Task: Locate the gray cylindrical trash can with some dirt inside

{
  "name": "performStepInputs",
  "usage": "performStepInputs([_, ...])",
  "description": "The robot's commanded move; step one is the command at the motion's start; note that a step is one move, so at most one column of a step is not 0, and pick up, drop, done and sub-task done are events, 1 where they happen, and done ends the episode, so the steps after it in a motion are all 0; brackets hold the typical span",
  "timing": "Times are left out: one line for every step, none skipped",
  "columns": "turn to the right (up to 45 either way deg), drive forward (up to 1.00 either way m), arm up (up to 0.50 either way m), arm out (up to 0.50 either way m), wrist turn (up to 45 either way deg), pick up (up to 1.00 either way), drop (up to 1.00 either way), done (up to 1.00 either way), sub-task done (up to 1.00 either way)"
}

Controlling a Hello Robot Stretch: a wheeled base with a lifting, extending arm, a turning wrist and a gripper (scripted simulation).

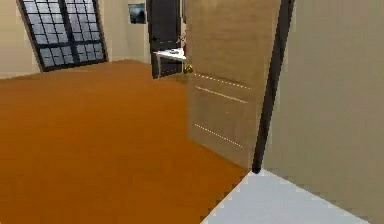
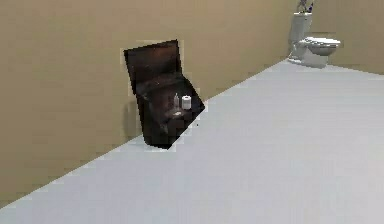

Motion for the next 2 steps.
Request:
performStepInputs([0.0, 0.5, 0.0, 0.0, 0.0, 0.0, 0.0, 0.0, 0.0])
performStepInputs([-33.0, 0.0, 0.0, 0.0, 0.0, 0.0, 0.0, 0.0, 0.0])
